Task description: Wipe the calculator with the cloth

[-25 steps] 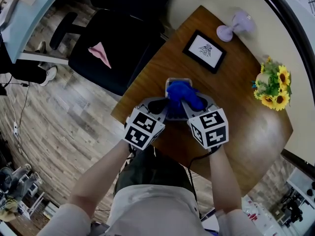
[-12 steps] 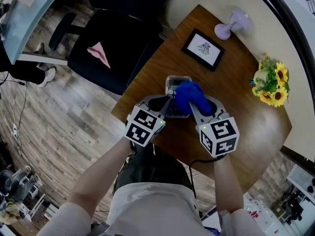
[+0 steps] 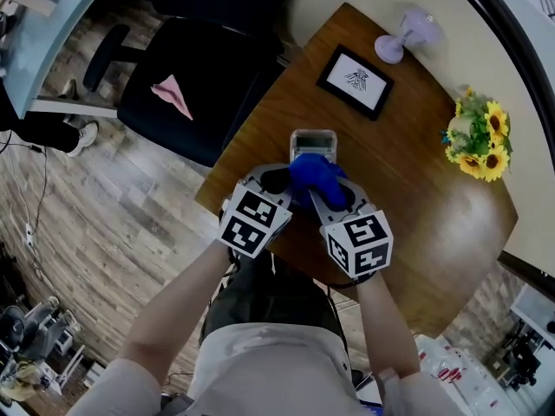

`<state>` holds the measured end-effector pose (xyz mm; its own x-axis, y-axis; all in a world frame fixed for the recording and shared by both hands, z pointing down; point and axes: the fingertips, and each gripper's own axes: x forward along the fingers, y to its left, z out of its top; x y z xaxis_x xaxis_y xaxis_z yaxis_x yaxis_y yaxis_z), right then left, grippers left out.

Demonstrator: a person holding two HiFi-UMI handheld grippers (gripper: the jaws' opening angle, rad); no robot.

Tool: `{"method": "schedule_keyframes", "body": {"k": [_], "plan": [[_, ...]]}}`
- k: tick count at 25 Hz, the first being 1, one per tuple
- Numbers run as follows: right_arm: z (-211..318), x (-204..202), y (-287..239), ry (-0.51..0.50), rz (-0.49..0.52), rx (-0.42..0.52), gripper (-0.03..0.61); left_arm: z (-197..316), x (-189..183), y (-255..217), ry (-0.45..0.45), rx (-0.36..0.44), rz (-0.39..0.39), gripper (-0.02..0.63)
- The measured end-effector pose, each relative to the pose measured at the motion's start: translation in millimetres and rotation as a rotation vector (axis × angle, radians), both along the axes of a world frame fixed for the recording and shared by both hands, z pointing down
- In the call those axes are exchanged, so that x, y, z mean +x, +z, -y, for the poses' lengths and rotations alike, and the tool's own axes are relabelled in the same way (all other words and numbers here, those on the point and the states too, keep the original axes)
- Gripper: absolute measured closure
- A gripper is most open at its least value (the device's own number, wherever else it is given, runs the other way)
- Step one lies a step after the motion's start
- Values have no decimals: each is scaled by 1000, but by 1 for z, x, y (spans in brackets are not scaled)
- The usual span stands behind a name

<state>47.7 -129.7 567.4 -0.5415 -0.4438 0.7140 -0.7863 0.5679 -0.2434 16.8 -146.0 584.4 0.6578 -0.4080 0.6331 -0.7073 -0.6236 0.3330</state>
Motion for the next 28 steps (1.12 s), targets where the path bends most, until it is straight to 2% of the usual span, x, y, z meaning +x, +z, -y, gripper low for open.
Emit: {"method": "schedule_keyframes", "body": {"k": [4,9,13,14,16,20,22,25,28], "plan": [[-2,13,1,-42,-75,15,479,-1,0,1,12,2,-2,611],[0,47,2,27,-131,12,477,-1,1,0,47,12,1,611],[6,80,4,65,-286,22,483,0,2,1,58,26,16,611],[7,84,1,79,-277,19,483,-1,2,1,65,37,28,611],[7,77,-16,95,-182,17,483,-1,3,1,72,50,40,611],[-3,25,-48,25,-8,38,482,-2,2,1,56,17,13,611],[-12,2,-45,17,67,-10,479,-2,1,0,45,2,-4,611],[-22,-12,-23,80,158,-97,478,-1,2,-2,29,-5,-18,611],[-30,-13,-4,84,187,-99,477,-1,1,-1,13,-2,-13,611]]}}
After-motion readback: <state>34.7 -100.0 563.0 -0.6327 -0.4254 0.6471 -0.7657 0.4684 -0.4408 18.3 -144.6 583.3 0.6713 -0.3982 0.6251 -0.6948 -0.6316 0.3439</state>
